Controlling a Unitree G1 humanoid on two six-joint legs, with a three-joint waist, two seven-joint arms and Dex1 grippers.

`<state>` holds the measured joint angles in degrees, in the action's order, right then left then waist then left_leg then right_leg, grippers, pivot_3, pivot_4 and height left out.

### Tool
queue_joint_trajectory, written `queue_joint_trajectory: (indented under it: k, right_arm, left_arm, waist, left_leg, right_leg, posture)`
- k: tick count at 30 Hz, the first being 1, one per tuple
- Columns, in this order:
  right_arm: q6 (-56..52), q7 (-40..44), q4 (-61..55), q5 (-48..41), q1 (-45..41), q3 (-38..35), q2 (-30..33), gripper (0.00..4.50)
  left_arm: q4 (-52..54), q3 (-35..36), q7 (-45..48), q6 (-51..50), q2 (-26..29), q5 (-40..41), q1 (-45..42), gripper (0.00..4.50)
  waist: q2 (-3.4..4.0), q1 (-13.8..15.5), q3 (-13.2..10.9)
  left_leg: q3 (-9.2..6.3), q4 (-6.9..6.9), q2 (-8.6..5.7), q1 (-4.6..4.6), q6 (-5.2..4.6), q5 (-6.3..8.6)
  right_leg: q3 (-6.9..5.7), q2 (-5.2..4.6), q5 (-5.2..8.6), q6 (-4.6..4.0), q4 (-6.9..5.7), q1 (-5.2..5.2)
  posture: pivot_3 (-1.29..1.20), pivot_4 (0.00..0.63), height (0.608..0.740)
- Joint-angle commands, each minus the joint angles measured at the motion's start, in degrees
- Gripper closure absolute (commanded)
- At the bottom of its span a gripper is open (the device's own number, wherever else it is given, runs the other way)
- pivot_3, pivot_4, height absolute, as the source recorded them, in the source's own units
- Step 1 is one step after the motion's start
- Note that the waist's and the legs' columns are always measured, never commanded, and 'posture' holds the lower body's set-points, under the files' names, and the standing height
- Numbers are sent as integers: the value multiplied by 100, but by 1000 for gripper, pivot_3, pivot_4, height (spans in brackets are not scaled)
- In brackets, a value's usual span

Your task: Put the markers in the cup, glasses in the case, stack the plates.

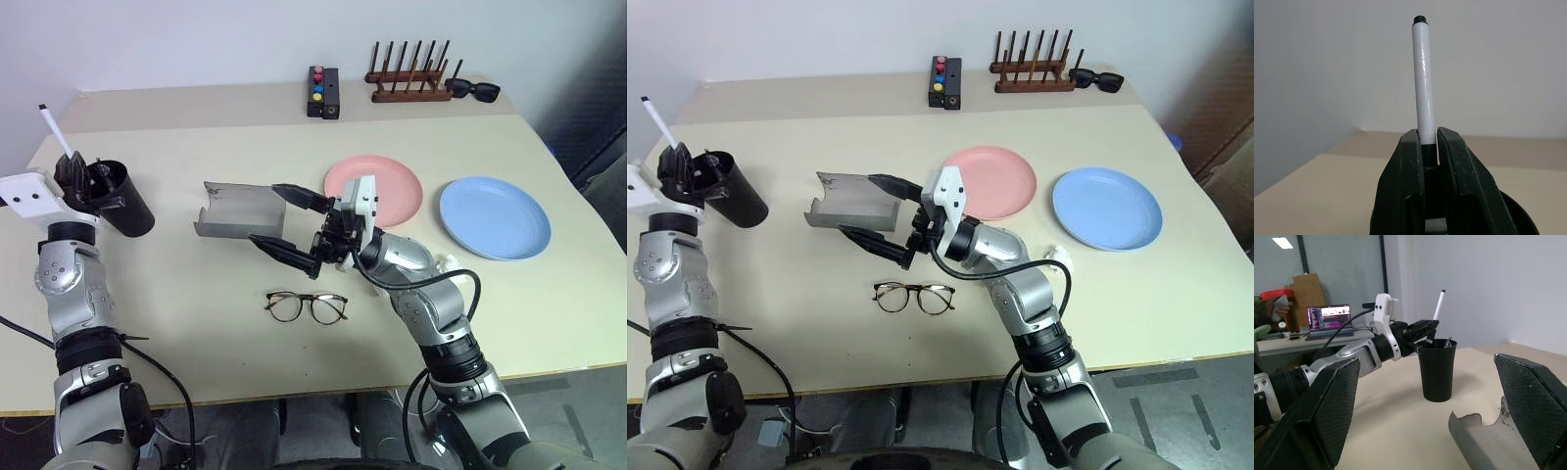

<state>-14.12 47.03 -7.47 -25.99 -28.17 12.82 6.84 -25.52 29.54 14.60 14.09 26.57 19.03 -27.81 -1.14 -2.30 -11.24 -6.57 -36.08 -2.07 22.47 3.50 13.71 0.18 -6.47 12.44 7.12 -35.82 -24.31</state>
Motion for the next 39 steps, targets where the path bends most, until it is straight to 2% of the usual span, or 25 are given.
queue_joint_trajectory:
  k: [1, 5, 11, 14, 17, 19, 23, 24, 27, 29, 32, 36, 39]
  right_arm:
    - [34, 22, -188, -82, -53, -31, -44, 0]
    - [36, 13, -190, -72, -49, -37, -40, 0]
    - [42, 0, -195, -61, -44, -46, -30, 0]
    - [66, -15, -185, -12, -61, -78, 23, 0]
    - [85, -18, -145, 7, -106, -149, 101, 0]
    - [112, -18, -106, 38, -143, -202, 170, 0]
    - [139, -5, -90, 100, -194, -311, 342, 0]
    - [139, 2, -94, 107, -199, -324, 376, 0]
    - [-115, 314, -282, 80, -111, -309, 853, 0]
    - [-242, 583, -433, 66, -2, -269, 1242, 0]
    - [-330, 741, -534, 37, 70, -286, 1561, 0]
    - [-390, 768, -597, 71, 142, -379, 1795, 0]
    - [-407, 706, -654, 80, 189, -394, 1829, 0]
  left_arm:
    - [297, -27, -81, 15, 37, 21, -27, 3179]
    - [337, -75, -120, 9, 29, 45, -34, 1214]
    - [546, -99, -108, -50, -33, 195, -9, 1214]
    - [1017, -169, 34, -330, -27, 417, 29, 1214]
    - [1638, -405, 425, -847, 79, 713, 56, 1214]
    - [2125, -805, 1079, -1390, 312, 902, 119, 1214]
    - [2340, -1531, 1941, -2345, 896, 773, 79, 53]
    - [2325, -1601, 2044, -2463, 968, 771, 45, 53]
    - [2155, -2080, 3006, -3103, 1431, 824, -73, 53]
    - [1960, -2374, 3707, -3111, 1724, 691, -149, 53]
    - [1348, -2653, 4140, -3311, 1956, 443, -451, 53]
    - [301, -3320, 5018, -2950, 2189, -264, -894, 53]
    - [-370, -3685, 5392, -2651, 2126, -713, -1272, 53]
  waist:
    - [0, -1, 0]
    - [0, 0, 0]
    - [0, 0, 0]
    - [0, -1, 0]
    - [0, 4, 0]
    - [0, 11, 0]
    - [2, -11, -1]
    - [3, -14, -1]
    - [3, -22, -2]
    - [5, -22, -3]
    - [4, -16, -4]
    - [5, -20, -4]
    - [4, -6, -4]
  left_leg:
    - [0, 0, 0, 0, 0, 0]
    - [0, 1, 0, 0, 0, 0]
    - [0, 1, 0, 0, 0, 0]
    - [0, 1, 0, 0, 0, 0]
    - [0, 1, 0, 0, 0, 0]
    - [0, 0, 0, 2, 0, 0]
    - [1, 1, 0, 1, 0, 0]
    - [1, 3, 0, -1, 0, 0]
    - [1, 5, 1, -1, 0, 0]
    - [2, 7, 1, 0, -1, 0]
    - [1, 9, 1, 2, -1, 0]
    - [2, 5, 2, 2, -1, 0]
    - [3, 6, 2, 4, -2, 0]
  right_leg:
    - [0, 0, 0, 0, 0, 0]
    - [0, 0, 0, 0, 0, 0]
    - [0, 0, 0, 0, 0, 0]
    - [0, 0, 0, 0, 0, 0]
    - [0, 0, 0, 0, 0, 0]
    - [0, 0, 0, 0, 0, 0]
    - [1, 0, 1, -1, 1, 1]
    - [1, 1, 1, -2, 0, 1]
    - [1, 3, 2, -2, 0, 0]
    - [1, 3, 3, -2, 2, -1]
    - [0, 3, 4, -2, 5, -1]
    - [0, 3, 4, -1, 4, -1]
    - [-1, 3, 4, -1, 7, -1]
  posture:
    - [0, 150, 734]
    - [0, 150, 734]
    - [0, 150, 734]
    - [0, 150, 734]
    - [0, 150, 734]
    - [0, 150, 734]
    - [0, 150, 734]
    - [0, 150, 734]
    - [0, 150, 734]
    - [0, 150, 734]
    - [0, 150, 734]
    - [0, 150, 734]
    - [0, 150, 734]
